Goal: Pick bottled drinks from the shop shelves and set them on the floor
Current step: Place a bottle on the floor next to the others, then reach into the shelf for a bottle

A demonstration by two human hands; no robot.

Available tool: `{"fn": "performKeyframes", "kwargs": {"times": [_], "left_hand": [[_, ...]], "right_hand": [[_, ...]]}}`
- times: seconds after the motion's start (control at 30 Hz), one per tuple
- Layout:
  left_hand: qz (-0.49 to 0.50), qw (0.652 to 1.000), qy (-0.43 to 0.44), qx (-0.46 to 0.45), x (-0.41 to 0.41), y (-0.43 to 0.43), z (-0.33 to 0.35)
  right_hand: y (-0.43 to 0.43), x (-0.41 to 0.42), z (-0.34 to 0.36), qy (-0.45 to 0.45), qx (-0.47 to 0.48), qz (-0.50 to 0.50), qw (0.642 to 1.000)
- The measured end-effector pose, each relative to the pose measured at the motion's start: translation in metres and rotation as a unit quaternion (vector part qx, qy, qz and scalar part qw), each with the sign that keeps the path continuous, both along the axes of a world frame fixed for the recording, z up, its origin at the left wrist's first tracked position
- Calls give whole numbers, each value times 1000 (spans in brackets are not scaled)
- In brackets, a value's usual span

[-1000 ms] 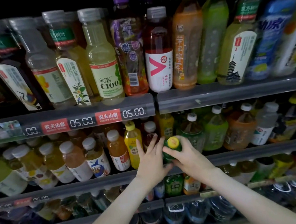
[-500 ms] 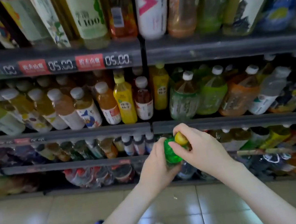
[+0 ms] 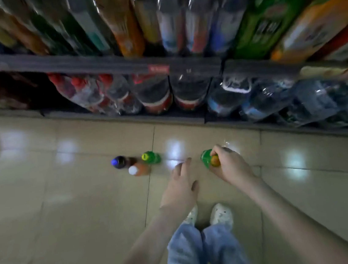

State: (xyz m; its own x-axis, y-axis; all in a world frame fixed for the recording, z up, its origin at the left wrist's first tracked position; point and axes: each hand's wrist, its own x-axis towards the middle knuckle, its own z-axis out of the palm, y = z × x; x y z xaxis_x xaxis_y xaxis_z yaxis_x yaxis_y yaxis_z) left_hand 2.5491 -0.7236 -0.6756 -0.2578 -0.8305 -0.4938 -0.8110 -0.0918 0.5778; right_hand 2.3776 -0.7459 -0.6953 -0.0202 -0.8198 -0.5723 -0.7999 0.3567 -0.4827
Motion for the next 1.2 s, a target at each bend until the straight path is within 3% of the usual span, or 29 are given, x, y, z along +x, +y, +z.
{"fn": "performKeyframes", "kwargs": {"times": [0.13, 0.23, 0.33, 0.43, 0.53, 0.6, 0.8, 1.0, 1.1, 1.2], "left_hand": [[9, 999, -42, 15, 13, 3, -117], [12, 998, -58, 38, 18, 6, -174], [10, 996, -72, 60, 22, 10, -199], [20, 994, -75, 83, 21, 9, -183], [40, 997, -51, 50, 22, -2, -122], [37, 999, -10, -21, 24, -18, -58], [32, 977, 43, -208, 12, -88, 187], [93, 920, 109, -365, -33, -165, 393], [102, 897, 127, -412, -45, -196, 449], [68, 881, 128, -450, -45, -219, 473]], "right_hand": [[0, 23, -146, 5, 51, -12, 999], [11, 35, -217, 12, 57, -11, 998], [26, 43, -247, 13, 41, 9, 999], [20, 47, -231, 26, 78, 31, 996], [0, 44, -166, 45, 130, 44, 990], [-15, 41, -98, 28, 110, 53, 992], [-66, 29, 185, -46, -116, 11, 992], [-116, 15, 410, -82, -409, -7, 909], [-144, 16, 468, -67, -485, -25, 872], [-170, 17, 491, 10, -523, -32, 852]]}}
